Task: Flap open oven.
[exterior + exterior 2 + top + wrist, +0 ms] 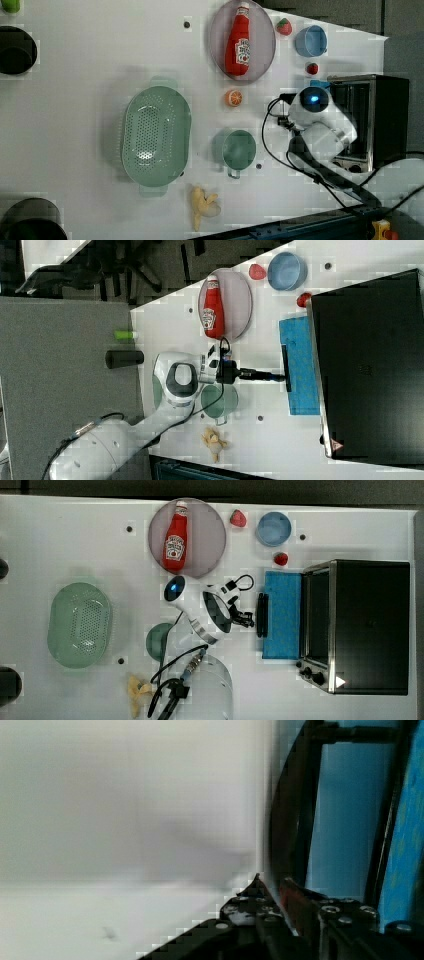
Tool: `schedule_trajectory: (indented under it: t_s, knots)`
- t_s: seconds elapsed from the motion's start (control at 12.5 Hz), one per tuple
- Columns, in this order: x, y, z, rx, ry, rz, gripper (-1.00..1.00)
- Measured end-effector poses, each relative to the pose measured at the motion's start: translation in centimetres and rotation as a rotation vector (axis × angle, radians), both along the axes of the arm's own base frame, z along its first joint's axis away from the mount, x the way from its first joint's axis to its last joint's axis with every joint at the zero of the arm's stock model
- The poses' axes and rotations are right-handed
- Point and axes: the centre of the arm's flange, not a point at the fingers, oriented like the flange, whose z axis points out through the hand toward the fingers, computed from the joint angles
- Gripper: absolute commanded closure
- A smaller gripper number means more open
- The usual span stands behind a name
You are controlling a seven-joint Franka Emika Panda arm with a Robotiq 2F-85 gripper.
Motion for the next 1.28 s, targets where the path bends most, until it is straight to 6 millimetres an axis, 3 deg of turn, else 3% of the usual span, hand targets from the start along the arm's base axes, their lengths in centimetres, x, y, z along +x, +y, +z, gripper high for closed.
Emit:
schedule_trajectory:
  t_s: [0.16, 0.32, 0.48, 0.72, 0.96, 1.28]
  knots:
    - [1.7, 0.1, 3.4, 0.119, -0.118, -0.160, 0.65]
    - [3.5, 0.3, 8.4, 0.248, -0.233, -0.343, 0.65]
    - [4.7, 1.0, 14.9, 0.402, -0.346, -0.514, 0.65]
    - [5.9, 1.5, 25.2, 0.552, -0.485, -0.593, 0.65]
    - [5.4, 1.0, 34.1, 0.600, -0.496, -0.634, 0.65]
    - [3.1, -0.2, 42.6, 0.531, -0.436, -0.703, 0.65]
